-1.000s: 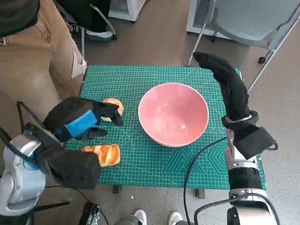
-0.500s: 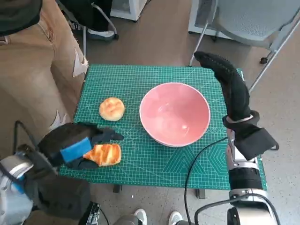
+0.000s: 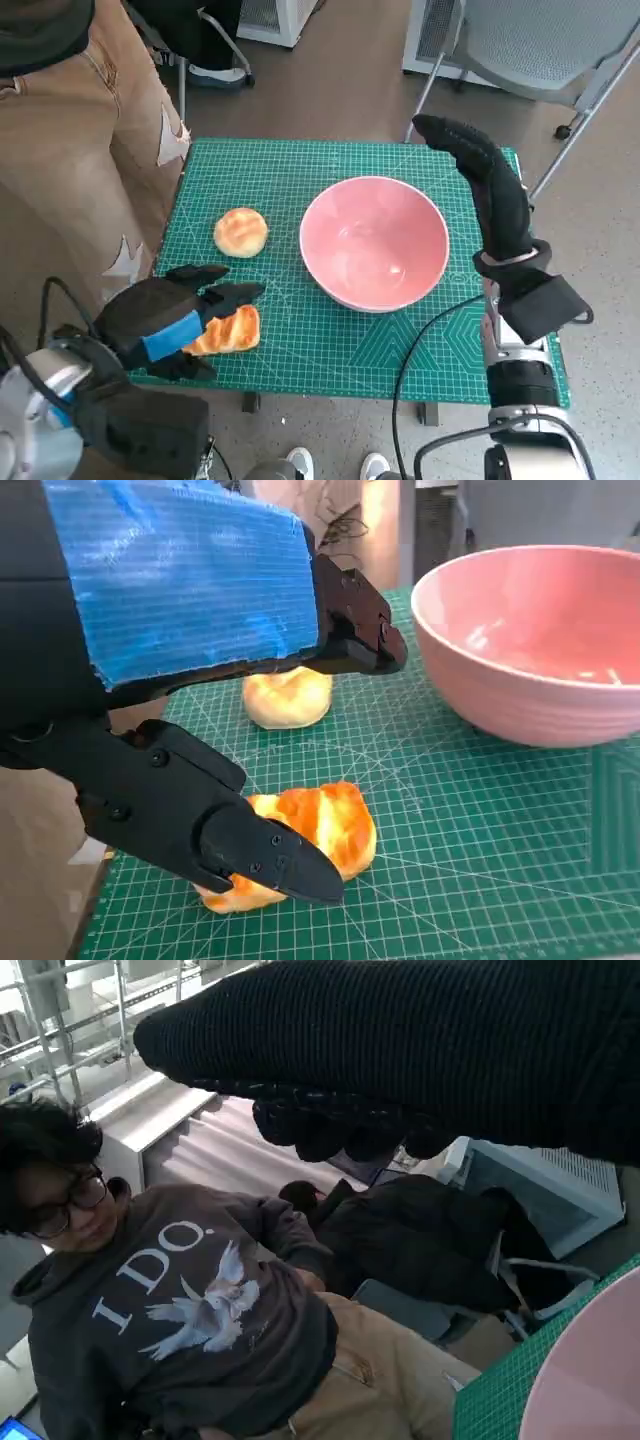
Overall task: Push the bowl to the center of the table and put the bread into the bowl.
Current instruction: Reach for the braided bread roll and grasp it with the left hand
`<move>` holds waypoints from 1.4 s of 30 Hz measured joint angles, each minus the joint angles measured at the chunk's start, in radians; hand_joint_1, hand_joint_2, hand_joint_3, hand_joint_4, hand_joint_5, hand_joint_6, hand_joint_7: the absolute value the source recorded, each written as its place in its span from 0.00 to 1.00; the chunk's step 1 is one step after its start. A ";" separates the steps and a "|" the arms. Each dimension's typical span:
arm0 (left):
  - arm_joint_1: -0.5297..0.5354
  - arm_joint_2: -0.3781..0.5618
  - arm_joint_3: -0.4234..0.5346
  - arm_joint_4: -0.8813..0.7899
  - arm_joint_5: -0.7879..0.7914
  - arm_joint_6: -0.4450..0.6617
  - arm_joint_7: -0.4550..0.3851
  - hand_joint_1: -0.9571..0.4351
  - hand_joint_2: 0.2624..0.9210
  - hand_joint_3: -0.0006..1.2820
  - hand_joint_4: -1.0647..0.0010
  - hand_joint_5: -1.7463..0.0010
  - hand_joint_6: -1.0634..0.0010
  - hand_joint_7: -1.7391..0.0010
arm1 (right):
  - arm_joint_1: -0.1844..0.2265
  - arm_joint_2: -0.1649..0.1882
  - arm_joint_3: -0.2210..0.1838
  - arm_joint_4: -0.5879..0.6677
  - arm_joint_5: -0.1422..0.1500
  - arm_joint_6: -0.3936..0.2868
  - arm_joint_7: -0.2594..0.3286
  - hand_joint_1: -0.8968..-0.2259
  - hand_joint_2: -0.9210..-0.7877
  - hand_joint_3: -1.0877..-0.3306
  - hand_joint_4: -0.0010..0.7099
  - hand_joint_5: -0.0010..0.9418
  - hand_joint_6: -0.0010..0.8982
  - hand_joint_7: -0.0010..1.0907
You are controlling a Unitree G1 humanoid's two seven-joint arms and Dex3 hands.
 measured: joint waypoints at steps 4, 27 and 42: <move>-0.007 -0.019 -0.033 0.021 0.039 0.028 -0.002 0.22 0.75 0.00 0.85 1.00 0.73 0.99 | 0.001 0.000 0.000 0.000 0.001 0.001 0.000 0.27 0.00 0.32 0.20 0.00 0.00 0.39; -0.096 -0.126 -0.146 0.179 0.143 0.076 0.008 0.31 0.74 0.00 0.84 1.00 0.73 1.00 | 0.011 -0.004 -0.002 -0.017 0.022 0.012 0.014 0.29 0.00 0.31 0.20 0.00 0.00 0.38; -0.130 -0.148 -0.197 0.258 0.189 0.111 -0.001 0.49 0.73 0.00 0.59 0.95 0.57 0.96 | 0.030 -0.007 -0.005 -0.046 0.024 0.034 0.017 0.30 0.00 0.31 0.20 0.00 0.00 0.38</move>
